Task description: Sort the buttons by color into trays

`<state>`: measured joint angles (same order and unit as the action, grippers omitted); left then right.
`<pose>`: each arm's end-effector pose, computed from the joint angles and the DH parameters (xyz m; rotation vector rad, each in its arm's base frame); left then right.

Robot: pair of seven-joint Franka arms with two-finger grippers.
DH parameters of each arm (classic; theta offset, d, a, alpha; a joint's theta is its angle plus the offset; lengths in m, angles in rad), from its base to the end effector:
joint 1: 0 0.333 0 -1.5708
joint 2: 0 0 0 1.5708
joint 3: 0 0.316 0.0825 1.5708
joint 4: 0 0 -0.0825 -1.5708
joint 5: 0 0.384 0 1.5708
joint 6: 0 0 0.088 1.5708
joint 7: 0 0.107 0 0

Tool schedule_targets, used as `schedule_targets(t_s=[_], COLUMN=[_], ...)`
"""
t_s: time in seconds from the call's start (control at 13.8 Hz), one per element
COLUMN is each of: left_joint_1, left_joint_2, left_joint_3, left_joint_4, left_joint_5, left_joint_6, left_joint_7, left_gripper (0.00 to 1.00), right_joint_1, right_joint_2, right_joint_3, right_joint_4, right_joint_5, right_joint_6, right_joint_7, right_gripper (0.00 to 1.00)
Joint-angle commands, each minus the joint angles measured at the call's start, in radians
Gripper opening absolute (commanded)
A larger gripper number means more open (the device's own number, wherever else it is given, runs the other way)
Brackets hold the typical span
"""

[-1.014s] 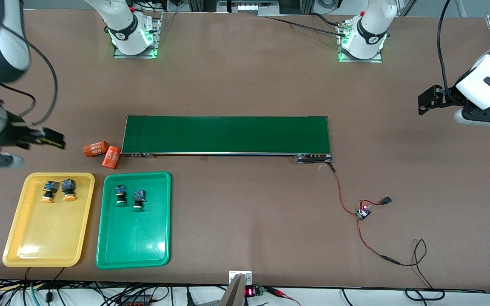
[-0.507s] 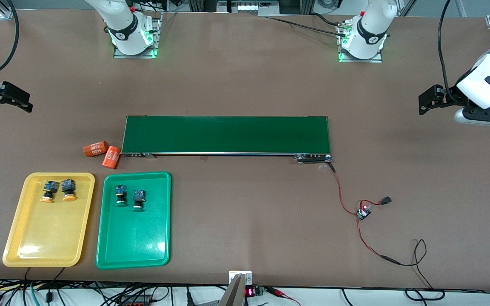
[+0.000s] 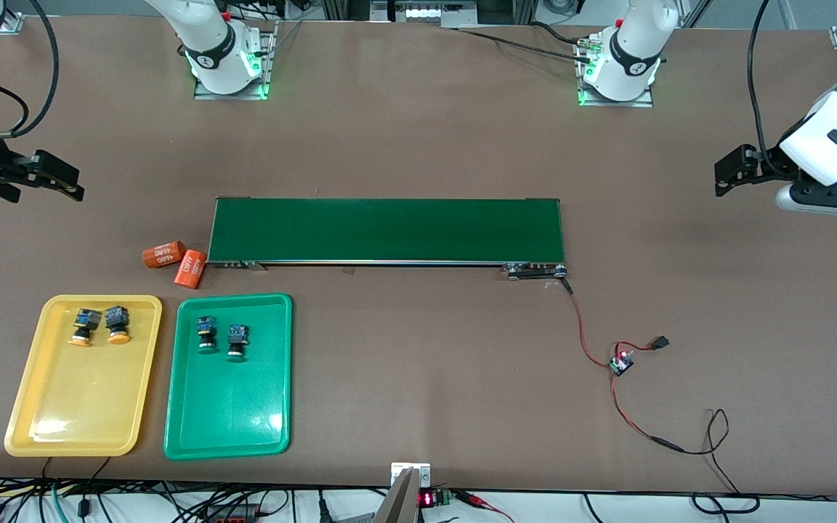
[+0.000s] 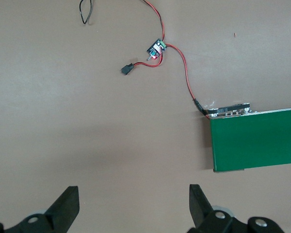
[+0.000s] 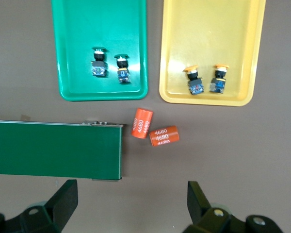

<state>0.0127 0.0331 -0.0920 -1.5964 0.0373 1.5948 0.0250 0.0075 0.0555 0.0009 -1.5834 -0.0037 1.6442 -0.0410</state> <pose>0.5639 -0.0401 0.5961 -3.1016 0.1643 0.0522 0.5772 0.0045 0.5936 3.1369 0.0779 0.0082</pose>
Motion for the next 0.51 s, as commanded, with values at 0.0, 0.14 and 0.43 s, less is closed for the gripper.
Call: schedule_targets(t_s=[0.0, 0.14, 0.43], left_joint_1=[-0.002, -0.002, -0.002], left_joint_2=[0.010, 0.010, 0.010], left_joint_3=[0.000, 0.000, 0.000], left_joint_4=[0.030, 0.030, 0.032], left_joint_5=[-0.011, -0.011, -0.011], left_joint_6=[-0.024, -0.024, -0.039], left_joint_7=[0.004, 0.006, 0.006], left_gripper=[1.00, 1.00, 1.00], right_joint_1=[0.008, 0.006, 0.006], right_joint_2=[-0.014, -0.013, -0.016], right_joint_3=[0.018, 0.018, 0.014], right_joint_4=[-0.018, -0.018, -0.017], right_joint_5=[0.014, 0.028, 0.028], right_joint_6=[0.022, 0.022, 0.006], right_joint_7=[0.000, -0.002, -0.002], right_gripper=[1.00, 1.00, 1.00])
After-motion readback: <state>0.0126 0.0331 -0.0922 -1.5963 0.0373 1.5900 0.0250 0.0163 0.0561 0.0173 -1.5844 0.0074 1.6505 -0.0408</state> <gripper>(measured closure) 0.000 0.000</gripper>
